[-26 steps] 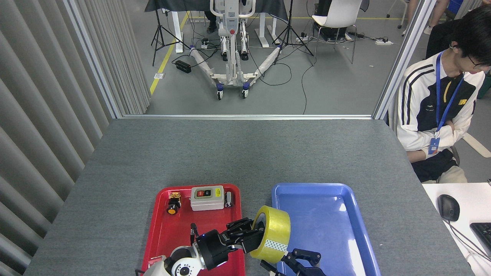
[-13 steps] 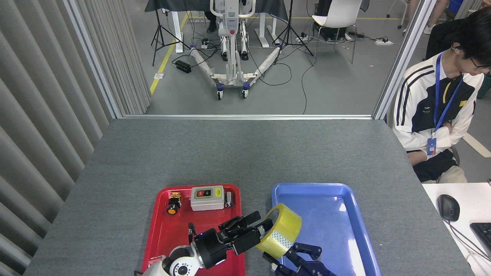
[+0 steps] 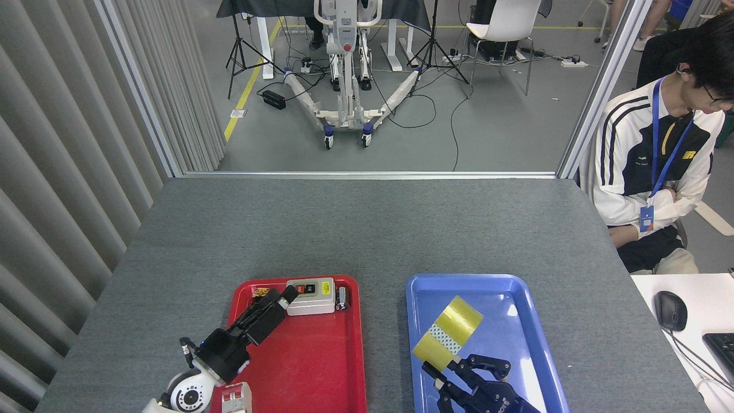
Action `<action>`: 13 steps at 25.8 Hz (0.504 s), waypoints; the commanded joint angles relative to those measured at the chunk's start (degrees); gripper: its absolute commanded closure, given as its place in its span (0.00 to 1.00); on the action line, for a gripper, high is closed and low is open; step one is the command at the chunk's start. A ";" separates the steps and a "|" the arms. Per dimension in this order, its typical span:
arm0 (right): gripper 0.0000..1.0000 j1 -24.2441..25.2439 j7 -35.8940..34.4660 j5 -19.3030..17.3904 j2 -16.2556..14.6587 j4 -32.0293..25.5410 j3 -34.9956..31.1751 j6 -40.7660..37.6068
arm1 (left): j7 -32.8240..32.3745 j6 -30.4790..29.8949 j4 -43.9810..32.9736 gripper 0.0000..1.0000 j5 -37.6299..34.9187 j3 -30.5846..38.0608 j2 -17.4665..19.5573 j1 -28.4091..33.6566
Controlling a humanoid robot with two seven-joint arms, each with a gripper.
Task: Place and move tape with both arms
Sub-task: 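Release the left gripper and move the tape into the blue tray, then lower the tape flat into the blue tray and open the right gripper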
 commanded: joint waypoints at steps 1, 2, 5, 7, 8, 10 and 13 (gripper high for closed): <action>1.00 -0.13 5.94 -0.17 -1.09 -0.03 -2.47 2.62 | 4.57 0.02 -1.33 0.01 -13.59 5.93 0.58 1.13; 1.00 -0.39 10.33 -0.26 -1.18 -0.21 -3.08 2.70 | 6.76 0.02 -3.08 0.01 -18.34 7.42 0.49 1.66; 1.00 -2.68 28.34 -3.34 -1.18 -0.47 -3.26 2.53 | 14.59 0.02 -10.64 0.01 -33.19 10.32 -0.21 6.22; 1.00 -3.56 42.76 -7.82 -0.83 -1.09 -3.35 2.97 | 18.98 6.34 -16.09 0.01 -39.96 10.15 -0.48 9.92; 1.00 -3.82 49.00 -9.93 -0.83 -1.52 -3.52 3.49 | 19.95 10.65 -17.68 0.01 -41.73 9.71 -0.74 11.59; 1.00 -4.88 57.35 -13.09 -0.92 -2.23 -4.05 5.51 | 20.74 18.47 -18.73 0.01 -42.52 7.86 -0.74 13.17; 1.00 -6.63 63.77 -14.06 -0.92 -2.76 -4.05 9.82 | 21.01 27.35 -18.91 0.01 -42.52 4.88 -0.83 13.43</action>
